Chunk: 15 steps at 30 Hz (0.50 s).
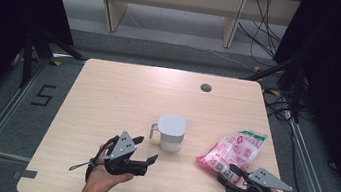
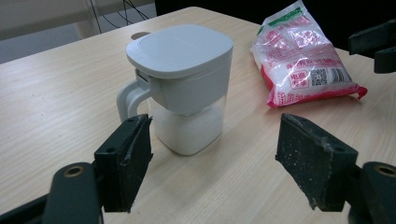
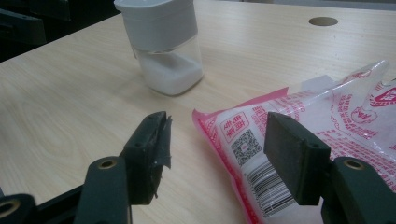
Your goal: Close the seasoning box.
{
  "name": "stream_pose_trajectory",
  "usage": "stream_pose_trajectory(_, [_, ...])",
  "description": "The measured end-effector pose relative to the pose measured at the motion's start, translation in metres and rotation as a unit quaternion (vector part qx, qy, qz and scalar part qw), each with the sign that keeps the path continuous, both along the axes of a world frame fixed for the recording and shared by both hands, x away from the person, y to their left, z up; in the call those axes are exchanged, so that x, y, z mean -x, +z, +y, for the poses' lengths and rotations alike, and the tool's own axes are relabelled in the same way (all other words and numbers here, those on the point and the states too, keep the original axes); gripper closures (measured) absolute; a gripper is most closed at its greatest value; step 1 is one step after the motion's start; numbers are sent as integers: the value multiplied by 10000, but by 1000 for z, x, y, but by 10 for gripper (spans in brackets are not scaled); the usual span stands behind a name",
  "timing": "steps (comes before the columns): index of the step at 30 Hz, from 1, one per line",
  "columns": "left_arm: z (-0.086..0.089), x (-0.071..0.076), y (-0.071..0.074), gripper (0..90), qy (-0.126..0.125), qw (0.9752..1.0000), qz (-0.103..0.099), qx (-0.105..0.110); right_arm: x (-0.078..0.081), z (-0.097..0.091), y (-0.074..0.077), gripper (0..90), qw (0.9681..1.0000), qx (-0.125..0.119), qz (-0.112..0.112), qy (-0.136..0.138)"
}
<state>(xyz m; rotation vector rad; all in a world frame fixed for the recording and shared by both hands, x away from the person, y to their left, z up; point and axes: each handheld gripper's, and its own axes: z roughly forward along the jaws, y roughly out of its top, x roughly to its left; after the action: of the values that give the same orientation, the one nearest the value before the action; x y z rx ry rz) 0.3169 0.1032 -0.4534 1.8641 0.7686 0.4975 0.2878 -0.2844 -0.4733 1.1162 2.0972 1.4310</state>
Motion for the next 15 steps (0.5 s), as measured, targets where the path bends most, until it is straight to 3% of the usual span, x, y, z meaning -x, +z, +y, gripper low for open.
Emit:
stream_pose_trajectory(4, [-1, 2, -4, 252, -23, 10000, 50, -22, -1, 1, -1, 406, 10000, 18, -47, -5])
stream_pose_trajectory(8, [-1, 4, -8, 251, -32, 9999, 74, -62, 1, 2, 0, 405, 9999, -52, 121, -19])
stream_pose_trajectory(15, [0, 6, -13, 250, -52, 9998, 111, -128, 1, 2, -1, 405, 9999, -48, 129, -17])
